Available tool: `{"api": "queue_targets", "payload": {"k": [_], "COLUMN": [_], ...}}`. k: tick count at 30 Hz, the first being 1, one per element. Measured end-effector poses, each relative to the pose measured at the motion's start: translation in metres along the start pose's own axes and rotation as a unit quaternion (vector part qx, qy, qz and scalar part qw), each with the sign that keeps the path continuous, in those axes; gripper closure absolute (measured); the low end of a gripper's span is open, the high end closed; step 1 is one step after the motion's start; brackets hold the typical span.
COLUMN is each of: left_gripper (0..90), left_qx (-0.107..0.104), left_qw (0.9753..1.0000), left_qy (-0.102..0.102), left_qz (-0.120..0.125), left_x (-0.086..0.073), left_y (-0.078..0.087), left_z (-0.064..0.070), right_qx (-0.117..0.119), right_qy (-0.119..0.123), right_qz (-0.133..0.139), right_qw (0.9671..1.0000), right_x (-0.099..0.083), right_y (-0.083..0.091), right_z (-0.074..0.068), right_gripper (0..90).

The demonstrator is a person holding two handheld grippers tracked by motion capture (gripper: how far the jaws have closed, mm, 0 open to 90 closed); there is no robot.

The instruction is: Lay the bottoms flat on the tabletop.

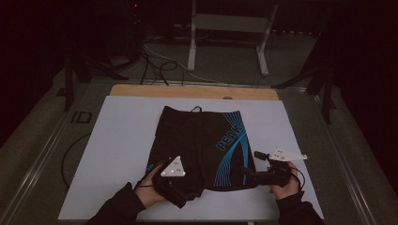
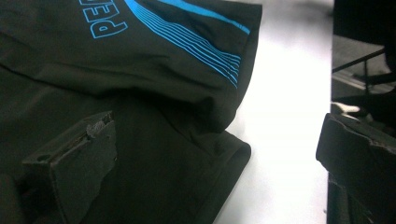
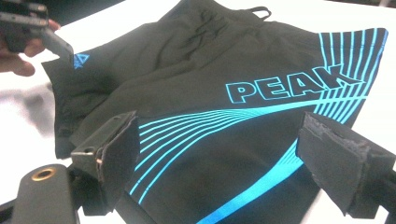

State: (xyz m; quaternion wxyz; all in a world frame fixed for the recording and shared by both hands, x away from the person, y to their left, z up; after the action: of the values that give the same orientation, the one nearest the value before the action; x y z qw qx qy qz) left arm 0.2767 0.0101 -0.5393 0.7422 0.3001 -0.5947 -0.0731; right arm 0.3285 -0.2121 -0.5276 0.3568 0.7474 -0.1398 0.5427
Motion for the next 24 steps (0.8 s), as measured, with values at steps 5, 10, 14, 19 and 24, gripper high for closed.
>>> {"api": "queue_targets", "payload": {"k": [5, 10, 14, 19, 24], "left_gripper": [0.0, 0.0, 0.0, 0.0, 0.0], "left_qx": [-0.003, 0.014, 0.031, 0.044, 0.063], "left_qw": [0.9998, 0.9994, 0.9983, 0.9972, 0.9949], "left_qy": [0.010, 0.023, 0.039, 0.050, 0.067], "left_qz": [0.017, 0.023, 0.032, 0.034, 0.041], "left_x": [-0.001, -0.007, -0.016, -0.028, -0.042], "left_y": [0.016, 0.035, 0.050, 0.065, 0.086], "left_z": [-0.009, -0.024, -0.035, -0.044, -0.056], "right_qx": [0.006, 0.008, 0.010, 0.015, 0.015], "right_qy": [0.006, 0.013, 0.020, 0.021, 0.026], "right_qz": [-0.002, 0.004, 0.003, 0.002, -0.001], "right_qw": [1.0000, 0.9999, 0.9998, 0.9997, 0.9995], "right_x": [-0.002, -0.003, -0.003, -0.004, -0.005], "right_y": [-0.002, -0.002, -0.003, -0.005, -0.006], "right_z": [-0.002, -0.001, -0.003, -0.004, -0.006], "right_gripper": [13.8, 13.5, 13.3, 13.2, 13.1]}}
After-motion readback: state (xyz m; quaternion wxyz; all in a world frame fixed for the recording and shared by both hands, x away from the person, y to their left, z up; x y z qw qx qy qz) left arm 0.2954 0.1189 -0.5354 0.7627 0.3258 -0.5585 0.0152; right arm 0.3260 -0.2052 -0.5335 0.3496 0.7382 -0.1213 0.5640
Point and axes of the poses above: each handheld gripper's, and its own axes: y roughly backward along the jaws, x roughly out of its top, z roughly to its right, the point moved 10 cm from there along -y, roughly forward along the jaws, and after that the axes turned 6 degrees about z, right-handed, at the moved point
